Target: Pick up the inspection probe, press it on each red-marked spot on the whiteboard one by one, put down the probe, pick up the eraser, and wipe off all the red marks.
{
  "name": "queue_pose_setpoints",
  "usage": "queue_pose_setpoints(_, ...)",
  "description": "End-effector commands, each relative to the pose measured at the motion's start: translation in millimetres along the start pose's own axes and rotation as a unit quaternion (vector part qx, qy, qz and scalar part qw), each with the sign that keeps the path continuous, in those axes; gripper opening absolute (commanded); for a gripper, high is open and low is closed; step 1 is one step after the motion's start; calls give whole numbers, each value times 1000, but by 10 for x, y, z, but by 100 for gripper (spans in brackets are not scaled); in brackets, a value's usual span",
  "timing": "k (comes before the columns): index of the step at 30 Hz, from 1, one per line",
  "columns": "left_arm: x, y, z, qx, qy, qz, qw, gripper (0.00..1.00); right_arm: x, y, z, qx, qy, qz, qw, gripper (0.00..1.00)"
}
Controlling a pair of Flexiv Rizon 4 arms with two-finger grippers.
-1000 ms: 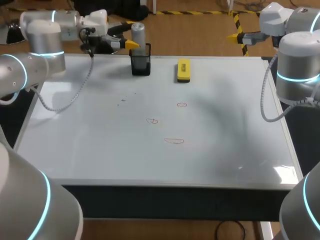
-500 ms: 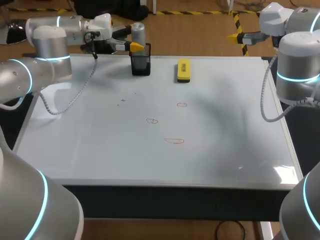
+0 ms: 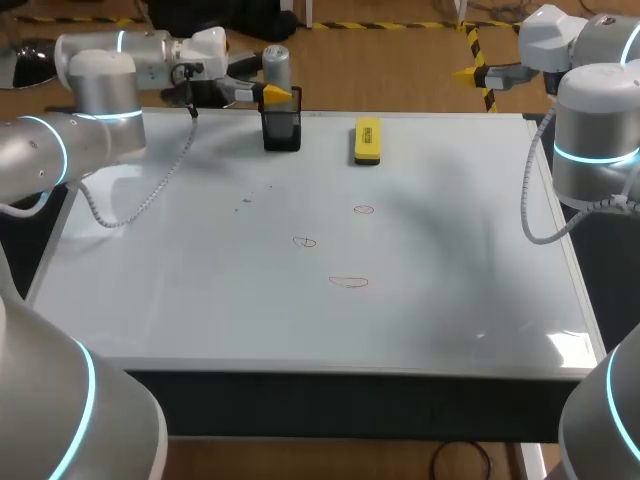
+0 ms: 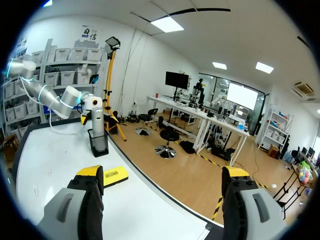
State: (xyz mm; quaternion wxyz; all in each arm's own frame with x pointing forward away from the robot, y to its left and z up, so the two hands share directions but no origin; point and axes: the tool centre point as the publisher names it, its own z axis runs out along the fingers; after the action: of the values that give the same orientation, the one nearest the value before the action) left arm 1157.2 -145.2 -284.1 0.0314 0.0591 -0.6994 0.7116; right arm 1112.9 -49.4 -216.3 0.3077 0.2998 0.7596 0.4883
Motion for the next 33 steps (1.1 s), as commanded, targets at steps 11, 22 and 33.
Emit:
queue_pose_setpoints(11, 68, 9, -63, 12, 1, -3, 1000, 0, -5, 1, 2, 1, 1, 0, 1000, 100)
queue_pose_setpoints(22, 222, -293, -34, 19, 13, 27, 999, 0, -5, 1, 2, 1, 1, 0, 1000, 100)
queue_pose_setpoints(33, 114, -580, 12, 38, 21, 32, 999, 0, -5, 1, 2, 1, 1, 0, 1000, 100)
